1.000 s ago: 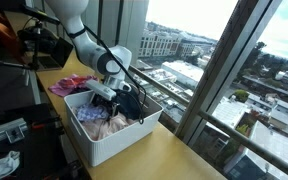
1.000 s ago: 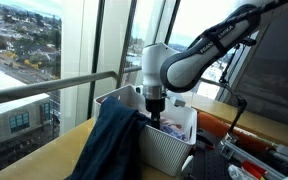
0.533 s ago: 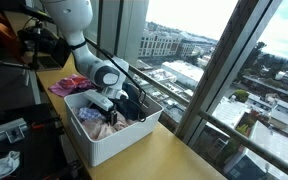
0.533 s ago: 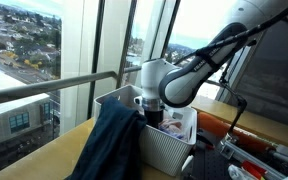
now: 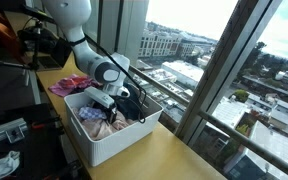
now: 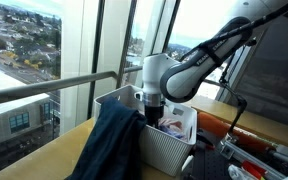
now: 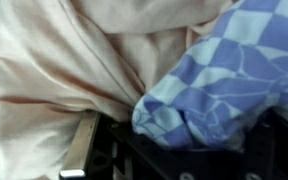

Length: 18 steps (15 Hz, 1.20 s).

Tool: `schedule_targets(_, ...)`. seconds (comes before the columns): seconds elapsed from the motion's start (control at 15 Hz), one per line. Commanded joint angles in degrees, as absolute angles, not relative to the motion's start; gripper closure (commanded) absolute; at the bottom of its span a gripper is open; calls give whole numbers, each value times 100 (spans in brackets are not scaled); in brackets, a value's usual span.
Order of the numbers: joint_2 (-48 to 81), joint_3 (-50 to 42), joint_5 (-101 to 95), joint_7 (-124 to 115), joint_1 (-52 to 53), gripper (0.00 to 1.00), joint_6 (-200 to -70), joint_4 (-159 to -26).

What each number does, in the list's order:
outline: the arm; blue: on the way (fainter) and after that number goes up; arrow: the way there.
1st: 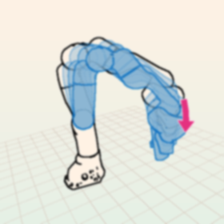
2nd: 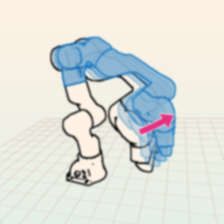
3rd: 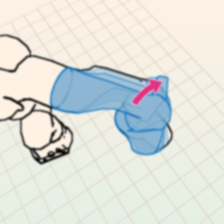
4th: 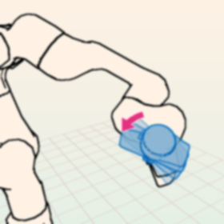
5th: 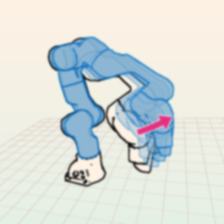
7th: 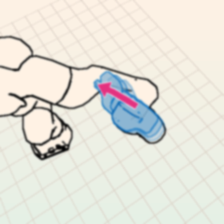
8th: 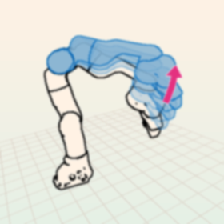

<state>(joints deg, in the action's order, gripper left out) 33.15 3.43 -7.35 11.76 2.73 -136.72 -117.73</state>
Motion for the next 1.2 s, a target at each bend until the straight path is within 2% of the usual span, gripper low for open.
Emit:
schedule_targets(0.0, 2815, 463, -591, 1182, 193, 100, -13898, -12167)
schedule_targets(0.6, 1364, 767, -254, 1095, 402, 100, -13529, -12222)
schedule_targets(1.13, 402, 1272, -297, 820, 1131, 100, -13051, -11348)
